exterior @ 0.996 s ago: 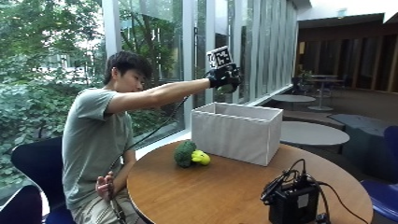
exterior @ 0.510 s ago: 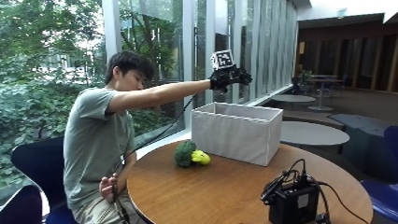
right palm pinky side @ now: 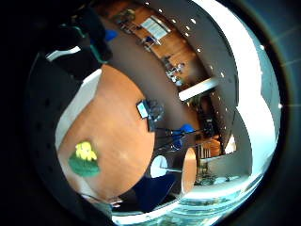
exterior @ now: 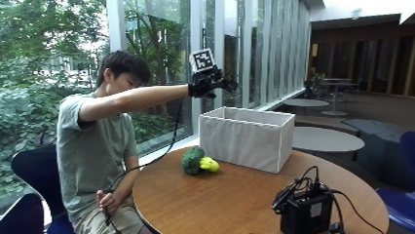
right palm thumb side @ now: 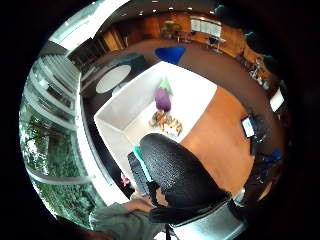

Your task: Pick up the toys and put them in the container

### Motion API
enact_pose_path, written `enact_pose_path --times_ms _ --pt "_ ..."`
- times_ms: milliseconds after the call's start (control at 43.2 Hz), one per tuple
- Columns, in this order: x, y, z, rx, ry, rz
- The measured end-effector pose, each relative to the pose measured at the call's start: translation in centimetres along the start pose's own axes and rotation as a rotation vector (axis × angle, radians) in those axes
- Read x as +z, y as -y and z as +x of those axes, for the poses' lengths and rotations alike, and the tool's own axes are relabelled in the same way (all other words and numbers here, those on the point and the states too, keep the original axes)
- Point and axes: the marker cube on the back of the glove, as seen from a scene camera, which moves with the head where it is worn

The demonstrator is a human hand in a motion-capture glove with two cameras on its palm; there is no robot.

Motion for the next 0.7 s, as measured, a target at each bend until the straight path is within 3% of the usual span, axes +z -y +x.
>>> enact_pose_path --times_ms 116,255,348,394,463,579,695 --pt "4.1 -4.3 1.5 -0.037 -0.06 -0.127" --pt "15.3 -12.8 5.4 -0.293 0.085 -0.416" --pt "21.9 -15.0 5.8 -0.088 0.089 -0.629" --pt "24.3 -16.3 4.7 -0.136 0.076 -0.694" --pt "26.7 -18.0 4.5 -0.292 0.001 -0.674" --pt "27.8 -17.7 -0.5 -0.134 0.195 -0.495" --pt "28.3 -16.4 0.0 0.056 0.287 -0.4"
